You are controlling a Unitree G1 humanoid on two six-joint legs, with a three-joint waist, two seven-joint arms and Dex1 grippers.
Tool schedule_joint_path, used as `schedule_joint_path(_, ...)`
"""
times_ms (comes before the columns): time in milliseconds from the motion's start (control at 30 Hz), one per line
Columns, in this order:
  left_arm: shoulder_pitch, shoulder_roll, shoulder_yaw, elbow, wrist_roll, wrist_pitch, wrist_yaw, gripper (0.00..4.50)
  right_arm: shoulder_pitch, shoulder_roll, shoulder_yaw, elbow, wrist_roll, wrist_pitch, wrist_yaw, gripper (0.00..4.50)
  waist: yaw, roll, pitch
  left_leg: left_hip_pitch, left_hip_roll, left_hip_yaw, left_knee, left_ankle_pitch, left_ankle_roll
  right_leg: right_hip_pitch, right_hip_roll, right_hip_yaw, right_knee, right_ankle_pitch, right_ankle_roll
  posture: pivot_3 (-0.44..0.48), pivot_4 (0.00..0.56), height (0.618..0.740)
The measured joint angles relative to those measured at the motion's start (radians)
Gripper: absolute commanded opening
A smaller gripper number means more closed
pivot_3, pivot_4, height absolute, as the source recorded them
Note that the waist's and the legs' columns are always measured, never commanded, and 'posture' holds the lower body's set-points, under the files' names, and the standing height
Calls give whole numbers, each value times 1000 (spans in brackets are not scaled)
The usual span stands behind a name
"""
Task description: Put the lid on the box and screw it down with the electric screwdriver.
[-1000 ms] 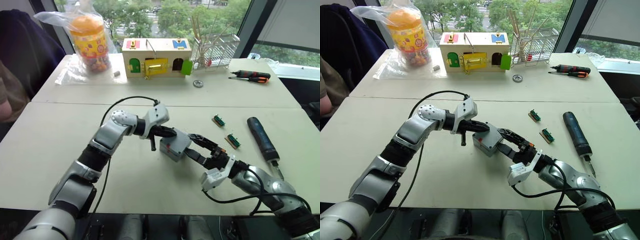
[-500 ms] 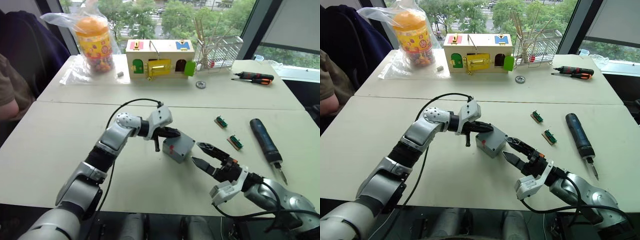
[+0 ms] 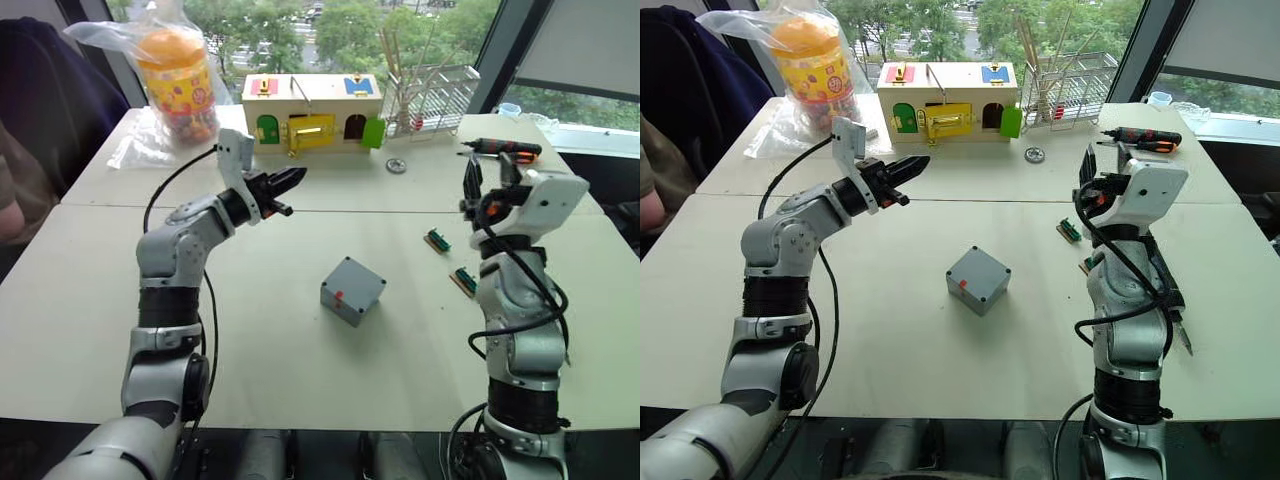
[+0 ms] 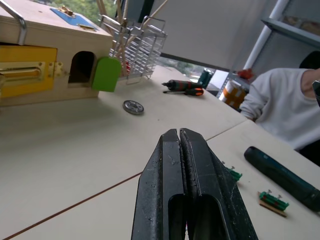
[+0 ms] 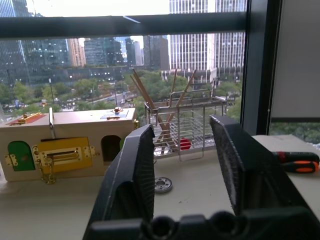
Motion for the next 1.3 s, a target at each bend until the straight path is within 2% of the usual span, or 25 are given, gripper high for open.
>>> schedule_joint_path(33,14,-3,2,-27,2,-10,20,0,-5,10,-7,-4,24,29,-4,56,0,0,0,0,0,0,0,0,0,0,0,0,0,0,0,0,150,706)
schedule_joint_path(133,54,5,-9,-87,14,-23,58,0,2,15,-36,-13,84,109,2,56,1,0,0,0,0,1,-1,0,0,-1,0,0,0,0,0,0,150,706)
schedule_joint_path(200,101,36,-43,-130,30,-20,56,0,43,-22,-44,-29,128,164,48,56,0,0,0,0,0,1,-1,0,0,-1,0,0,0,0,0,0,150,706)
schedule_joint_path(300,197,106,-125,-183,48,-3,14,0,137,-150,-31,-71,211,270,184,56,-1,1,0,0,0,2,-2,0,0,-2,0,1,0,0,0,0,150,706)
schedule_joint_path(400,262,125,-201,-176,66,25,-13,0,221,-261,-8,-122,303,375,326,56,0,1,0,0,0,2,-1,0,1,-1,0,1,0,0,0,0,150,706)
schedule_joint_path(533,266,131,-289,-119,125,5,-25,0,273,-332,33,-153,393,477,428,56,2,1,0,0,0,2,-1,-1,1,-2,0,1,0,0,0,0,150,706)
schedule_joint_path(700,271,136,-355,-122,136,-2,-88,0,358,-444,154,-214,458,568,551,56,1,1,0,0,0,2,-1,-2,3,-2,0,2,-1,0,0,0,150,706)
schedule_joint_path(933,326,197,-414,-207,135,11,-177,0,368,-441,232,-199,449,571,554,56,2,1,0,0,0,3,0,-2,3,-3,-1,3,-1,0,0,0,150,706)
schedule_joint_path(1300,366,212,-439,-280,135,58,-194,0,277,-419,290,-53,347,473,558,56,3,1,0,-1,0,3,0,-2,3,-3,-1,3,-1,0,0,0,150,706)
